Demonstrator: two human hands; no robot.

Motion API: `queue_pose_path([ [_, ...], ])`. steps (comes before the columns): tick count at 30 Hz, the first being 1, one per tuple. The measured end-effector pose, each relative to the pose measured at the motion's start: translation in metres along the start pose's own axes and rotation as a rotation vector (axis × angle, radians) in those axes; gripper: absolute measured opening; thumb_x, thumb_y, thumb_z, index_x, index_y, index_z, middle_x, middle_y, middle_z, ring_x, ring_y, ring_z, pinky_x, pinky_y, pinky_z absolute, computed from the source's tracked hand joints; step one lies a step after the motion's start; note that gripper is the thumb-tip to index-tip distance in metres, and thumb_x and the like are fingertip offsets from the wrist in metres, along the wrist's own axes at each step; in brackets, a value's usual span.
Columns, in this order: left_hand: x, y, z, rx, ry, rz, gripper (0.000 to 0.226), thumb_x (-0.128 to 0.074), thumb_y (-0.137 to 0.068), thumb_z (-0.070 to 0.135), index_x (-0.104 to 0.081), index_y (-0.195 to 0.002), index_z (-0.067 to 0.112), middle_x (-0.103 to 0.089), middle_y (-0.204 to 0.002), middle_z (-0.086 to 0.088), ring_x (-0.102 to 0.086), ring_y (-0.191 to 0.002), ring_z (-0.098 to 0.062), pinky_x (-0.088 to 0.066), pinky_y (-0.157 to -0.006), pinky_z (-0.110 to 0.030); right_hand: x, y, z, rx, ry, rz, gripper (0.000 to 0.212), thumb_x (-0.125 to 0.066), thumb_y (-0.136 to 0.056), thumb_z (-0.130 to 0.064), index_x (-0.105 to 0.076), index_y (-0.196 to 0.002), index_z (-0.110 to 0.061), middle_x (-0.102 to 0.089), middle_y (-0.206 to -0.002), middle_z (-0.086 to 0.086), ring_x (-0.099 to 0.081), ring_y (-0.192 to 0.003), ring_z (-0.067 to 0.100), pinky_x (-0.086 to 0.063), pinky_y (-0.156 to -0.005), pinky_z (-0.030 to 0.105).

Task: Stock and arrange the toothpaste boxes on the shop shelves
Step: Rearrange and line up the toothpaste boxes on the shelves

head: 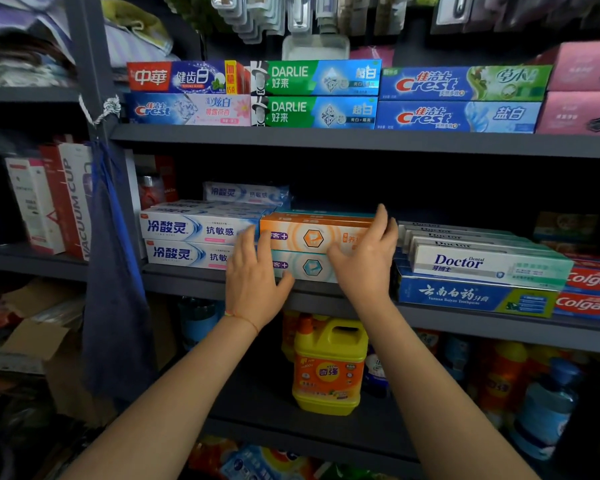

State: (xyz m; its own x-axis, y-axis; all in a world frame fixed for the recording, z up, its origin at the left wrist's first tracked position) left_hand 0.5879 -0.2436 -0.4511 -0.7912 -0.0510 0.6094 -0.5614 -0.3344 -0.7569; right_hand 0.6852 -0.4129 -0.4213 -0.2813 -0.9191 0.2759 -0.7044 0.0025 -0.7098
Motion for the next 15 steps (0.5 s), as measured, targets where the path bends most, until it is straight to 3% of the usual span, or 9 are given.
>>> queue_pose_path([
  [2, 0.007, -0.017, 0.009, -0.095, -0.028, 0.017, 0.082, -0.069, -0.083, 0.043, -0.032, -0.149, 0.011, -0.027, -0.158, -0.014, -0.02, -0.148, -0.034, -0.023, -0.117, -0.052, 0.002, -0.012, 0.005, -0.098, -0.085, -0.037, 0.109, -0.083, -0.075, -0.033, -0.011, -0.154, -0.011, -0.026, -0.151, 0.02, -0.032, -0.138, 0.037, -0.04, -0.109, 0.051],
  [7, -0.006, -0.049, 0.035, -0.279, -0.197, -0.179, 0.108, -0.065, -0.078, 0.067, -0.008, -0.158, 0.022, -0.014, -0.164, -0.005, -0.004, -0.152, -0.026, -0.001, -0.123, -0.048, 0.002, -0.012, 0.021, -0.246, -0.16, -0.109, 0.122, -0.087, -0.068, -0.041, -0.007, -0.154, -0.01, -0.035, -0.147, 0.02, -0.041, -0.134, 0.037, -0.042, -0.106, 0.053],
  [10, -0.008, -0.054, 0.038, -0.287, -0.185, -0.178, 0.105, -0.069, -0.075, 0.067, -0.019, -0.156, 0.022, -0.029, -0.159, -0.004, -0.02, -0.148, -0.026, -0.007, -0.122, -0.045, -0.003, -0.002, 0.031, -0.286, -0.147, -0.155, 0.119, -0.087, -0.068, -0.042, -0.011, -0.152, -0.007, -0.041, -0.144, 0.018, -0.043, -0.132, 0.035, -0.045, -0.104, 0.046],
  [15, -0.005, -0.052, 0.036, -0.324, -0.12, -0.094, 0.093, -0.075, -0.071, 0.063, -0.04, -0.145, 0.02, -0.048, -0.143, -0.002, -0.04, -0.134, -0.025, -0.019, -0.116, -0.041, -0.008, 0.007, 0.034, -0.279, -0.122, -0.185, 0.092, -0.087, -0.069, -0.04, -0.035, -0.138, -0.009, -0.052, -0.131, 0.008, -0.052, -0.12, 0.024, -0.047, -0.087, 0.032],
])
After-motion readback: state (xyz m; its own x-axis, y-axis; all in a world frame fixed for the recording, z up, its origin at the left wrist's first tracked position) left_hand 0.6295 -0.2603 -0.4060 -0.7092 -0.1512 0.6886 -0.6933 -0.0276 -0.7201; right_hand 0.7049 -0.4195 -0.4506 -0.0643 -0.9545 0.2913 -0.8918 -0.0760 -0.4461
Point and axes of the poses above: each hand's wrist, its own y-axis away from the middle knuckle, its own x-axis out of the back of the hand, z = x × y, the point moved 7 cm from there along -y, towards the middle knuckle
